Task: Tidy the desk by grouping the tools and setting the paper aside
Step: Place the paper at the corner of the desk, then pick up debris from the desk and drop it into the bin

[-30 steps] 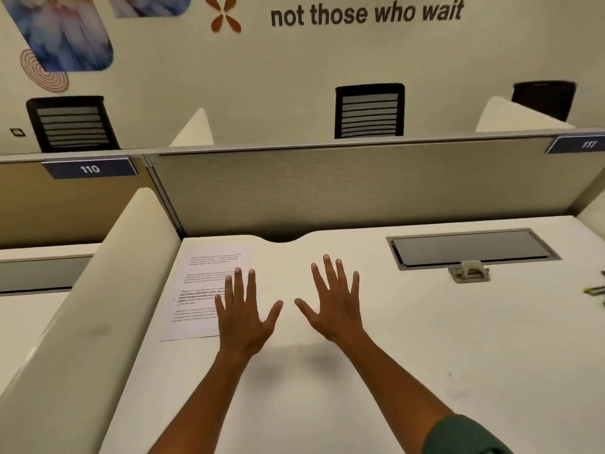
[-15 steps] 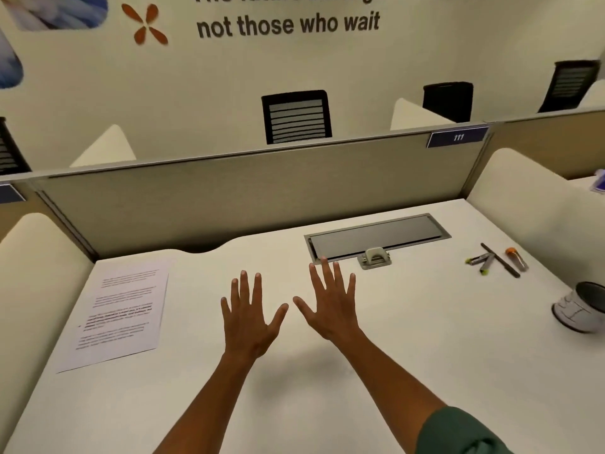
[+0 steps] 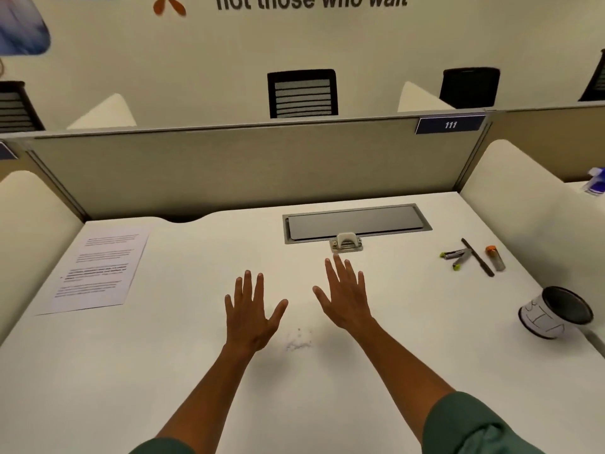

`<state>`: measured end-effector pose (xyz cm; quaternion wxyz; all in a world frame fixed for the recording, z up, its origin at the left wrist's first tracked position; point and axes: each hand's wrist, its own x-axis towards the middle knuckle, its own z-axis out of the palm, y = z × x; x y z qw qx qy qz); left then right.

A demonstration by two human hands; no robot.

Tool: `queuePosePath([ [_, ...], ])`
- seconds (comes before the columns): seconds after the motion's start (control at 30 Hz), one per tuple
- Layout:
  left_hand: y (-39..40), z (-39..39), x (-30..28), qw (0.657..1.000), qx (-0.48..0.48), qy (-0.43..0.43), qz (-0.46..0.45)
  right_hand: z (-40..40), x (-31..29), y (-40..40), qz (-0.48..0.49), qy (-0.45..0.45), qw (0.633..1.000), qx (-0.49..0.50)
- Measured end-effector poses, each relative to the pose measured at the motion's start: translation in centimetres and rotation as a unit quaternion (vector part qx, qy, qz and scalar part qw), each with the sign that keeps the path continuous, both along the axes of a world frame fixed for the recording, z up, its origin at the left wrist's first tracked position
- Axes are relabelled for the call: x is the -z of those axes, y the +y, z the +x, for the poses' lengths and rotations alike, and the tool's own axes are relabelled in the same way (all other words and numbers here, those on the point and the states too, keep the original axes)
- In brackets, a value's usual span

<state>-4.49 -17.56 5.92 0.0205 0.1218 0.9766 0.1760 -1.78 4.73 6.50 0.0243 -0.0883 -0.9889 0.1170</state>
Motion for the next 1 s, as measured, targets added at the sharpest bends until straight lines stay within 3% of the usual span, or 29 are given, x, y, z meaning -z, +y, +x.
queuePosePath([
  [0.23, -2.4, 3.5, 3.9, 0.999, 0.010, -0.035, -0.026, 4.1, 4.0, -1.0, -0.102, -0.052, 0.993, 0.007],
  [0.37, -3.8, 5.2, 6.6, 0.998, 0.034, -0.050, -0.011, 6.4, 5.7, -2.6, -0.117, -0.034, 0.993, 0.005],
  [0.47, -3.8, 6.6, 8.1, 0.995, 0.070, -0.072, -0.018, 7.6, 6.5, -3.7, -0.192, -0.026, 0.979, 0.060],
  [0.7, -0.6, 8.6, 9.8, 0.991, 0.125, -0.033, -0.039, 8.3, 7.2, -6.2, -0.201, -0.006, 0.978, -0.051],
  [0.83, 0.7, 9.6, 10.0, 0.987, 0.151, -0.033, -0.030, 8.7, 7.2, -7.1, -0.212, -0.014, 0.976, -0.041],
  [1.0, -0.1, 9.3, 9.7, 0.989, 0.149, -0.010, -0.007, 7.9, 6.6, -6.2, -0.203, 0.036, 0.978, 0.007],
])
